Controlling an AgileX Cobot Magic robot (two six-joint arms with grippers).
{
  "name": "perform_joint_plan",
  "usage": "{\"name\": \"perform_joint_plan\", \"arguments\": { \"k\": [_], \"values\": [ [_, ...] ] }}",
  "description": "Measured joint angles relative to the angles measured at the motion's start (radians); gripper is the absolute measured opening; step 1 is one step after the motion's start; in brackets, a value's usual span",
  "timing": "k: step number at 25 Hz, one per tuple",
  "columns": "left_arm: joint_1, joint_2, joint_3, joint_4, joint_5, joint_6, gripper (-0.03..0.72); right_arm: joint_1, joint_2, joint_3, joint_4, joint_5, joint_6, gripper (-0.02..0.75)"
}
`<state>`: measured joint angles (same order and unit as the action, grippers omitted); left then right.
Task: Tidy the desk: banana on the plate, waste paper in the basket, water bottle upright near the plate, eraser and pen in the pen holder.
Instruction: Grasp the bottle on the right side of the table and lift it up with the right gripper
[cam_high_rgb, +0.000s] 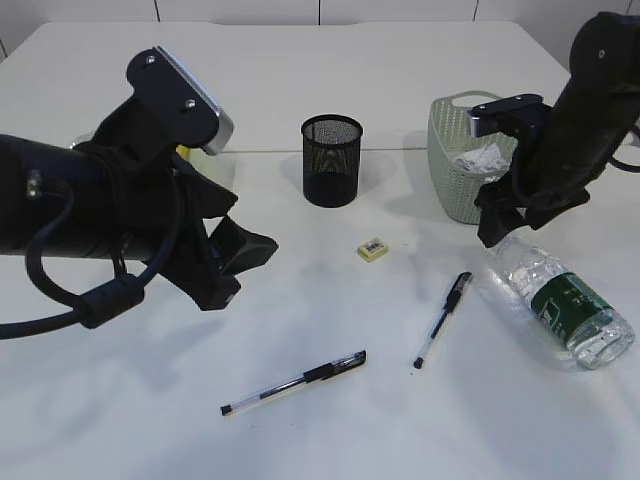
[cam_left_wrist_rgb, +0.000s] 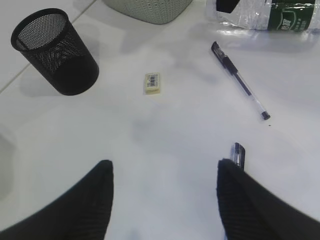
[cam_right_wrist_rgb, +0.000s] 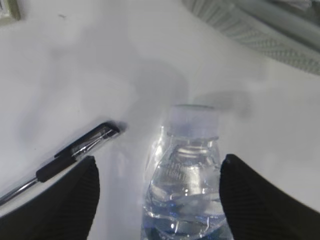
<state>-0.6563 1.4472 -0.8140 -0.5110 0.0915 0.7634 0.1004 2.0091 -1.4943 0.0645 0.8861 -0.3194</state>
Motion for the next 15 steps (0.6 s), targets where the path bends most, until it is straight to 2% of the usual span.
{"name": "perform_joint_plan", "arguments": {
  "k": [8,15],
  "values": [
    [0.0,0.0,0.047,-0.028,-0.079,0.0,0.43,0.0,0.093,-0.093,-0.004,0.035,0.0,0.555],
    [0.0,0.0,0.055,-0.042,-0.122,-0.009,0.403,-0.002,0.118,-0.101,-0.039,0.04,0.005,0.556]
  ]
}}
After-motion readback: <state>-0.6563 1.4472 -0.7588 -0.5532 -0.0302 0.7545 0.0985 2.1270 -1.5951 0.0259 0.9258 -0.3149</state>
